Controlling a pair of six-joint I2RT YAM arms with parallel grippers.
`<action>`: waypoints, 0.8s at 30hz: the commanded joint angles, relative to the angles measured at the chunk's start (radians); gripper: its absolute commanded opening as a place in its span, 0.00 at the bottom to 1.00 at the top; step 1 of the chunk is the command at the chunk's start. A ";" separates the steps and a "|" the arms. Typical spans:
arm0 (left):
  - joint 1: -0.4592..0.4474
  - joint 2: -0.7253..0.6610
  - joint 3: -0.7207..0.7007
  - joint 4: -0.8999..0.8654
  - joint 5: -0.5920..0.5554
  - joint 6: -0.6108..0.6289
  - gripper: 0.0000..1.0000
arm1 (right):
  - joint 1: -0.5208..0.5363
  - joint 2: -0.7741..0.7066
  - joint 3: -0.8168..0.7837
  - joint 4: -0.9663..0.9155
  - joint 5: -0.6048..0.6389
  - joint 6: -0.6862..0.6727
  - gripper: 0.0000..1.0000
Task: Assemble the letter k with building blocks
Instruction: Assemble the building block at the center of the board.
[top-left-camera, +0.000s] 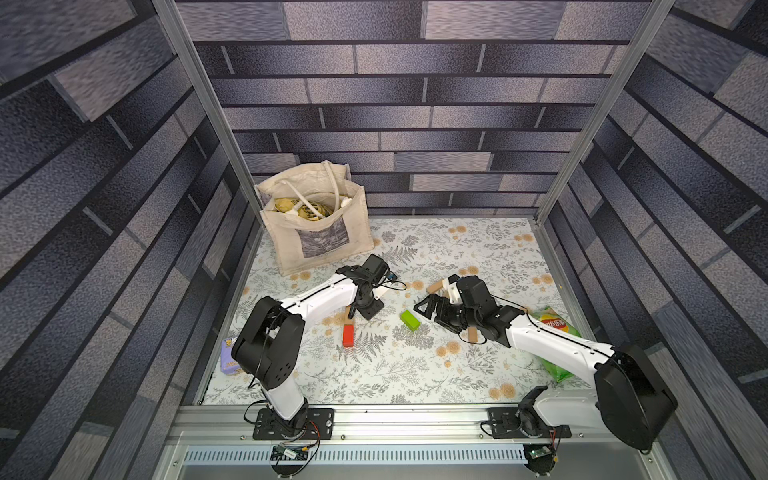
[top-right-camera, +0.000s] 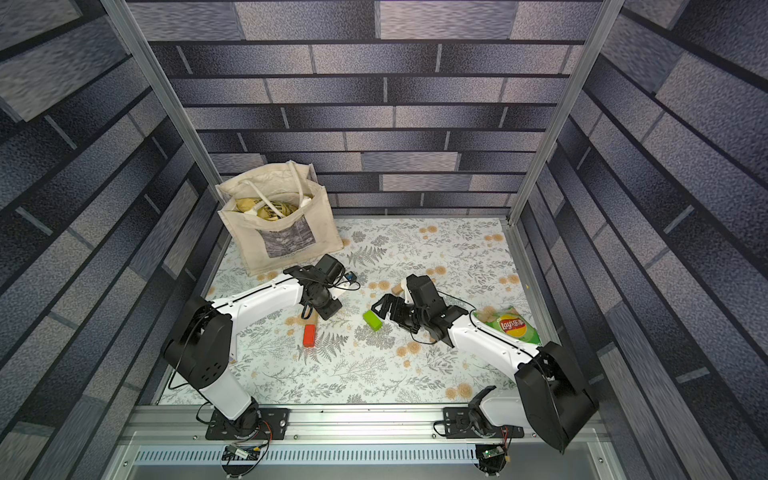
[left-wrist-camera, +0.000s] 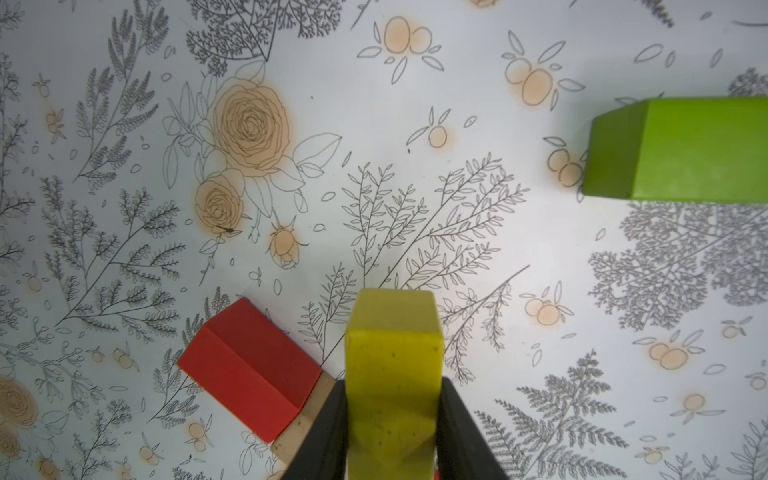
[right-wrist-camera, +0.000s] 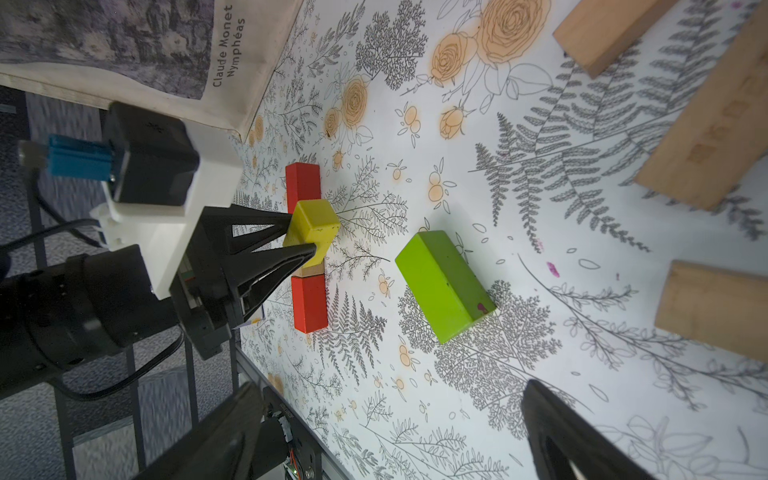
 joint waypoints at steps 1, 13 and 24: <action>0.004 0.016 -0.009 0.006 -0.006 0.029 0.32 | 0.008 -0.004 0.000 -0.008 0.004 -0.015 1.00; 0.019 0.061 -0.005 0.014 -0.008 0.029 0.32 | 0.008 0.004 0.000 -0.013 0.005 -0.015 1.00; 0.019 0.078 -0.009 0.015 -0.030 0.032 0.32 | 0.008 0.006 0.008 -0.017 0.007 -0.015 1.00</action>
